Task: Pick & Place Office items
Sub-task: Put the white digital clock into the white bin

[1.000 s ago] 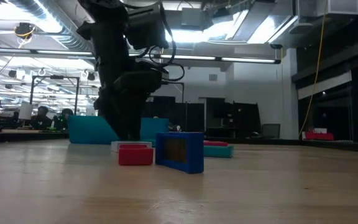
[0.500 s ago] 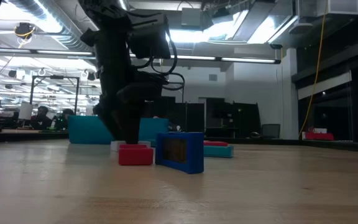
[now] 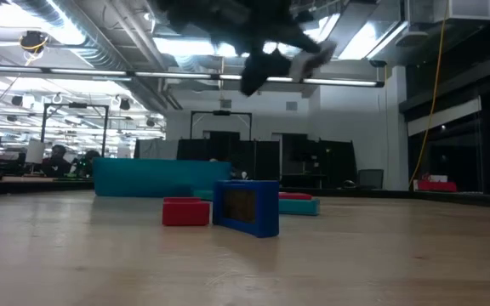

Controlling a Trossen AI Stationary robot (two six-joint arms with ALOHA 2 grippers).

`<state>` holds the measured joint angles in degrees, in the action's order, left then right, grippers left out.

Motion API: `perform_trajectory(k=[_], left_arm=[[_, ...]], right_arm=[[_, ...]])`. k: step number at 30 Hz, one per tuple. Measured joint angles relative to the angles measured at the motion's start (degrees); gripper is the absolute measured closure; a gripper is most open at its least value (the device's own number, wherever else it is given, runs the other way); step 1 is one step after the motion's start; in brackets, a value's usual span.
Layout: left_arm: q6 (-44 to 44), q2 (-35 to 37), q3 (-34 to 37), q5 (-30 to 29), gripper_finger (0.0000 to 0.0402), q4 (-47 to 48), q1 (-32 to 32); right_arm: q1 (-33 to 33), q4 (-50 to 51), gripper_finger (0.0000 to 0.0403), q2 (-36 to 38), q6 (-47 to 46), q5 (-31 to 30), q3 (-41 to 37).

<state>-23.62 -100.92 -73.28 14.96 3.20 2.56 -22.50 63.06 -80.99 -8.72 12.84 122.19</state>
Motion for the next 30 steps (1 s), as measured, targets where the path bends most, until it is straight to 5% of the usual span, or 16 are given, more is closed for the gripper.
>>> perform_trajectory(k=[20, 30], left_arm=[[10.78, -30.05, -40.64, 17.35, 0.0253, 4.63, -4.03], [12.24, -33.29, -44.8, 22.42, 0.0253, 6.81, -10.3]], right_arm=[[0.0, 0.01, 0.0099, 0.31, 0.46, 0.0, 0.0], [0.0, 0.01, 0.0099, 0.31, 0.04, 0.02, 0.0]])
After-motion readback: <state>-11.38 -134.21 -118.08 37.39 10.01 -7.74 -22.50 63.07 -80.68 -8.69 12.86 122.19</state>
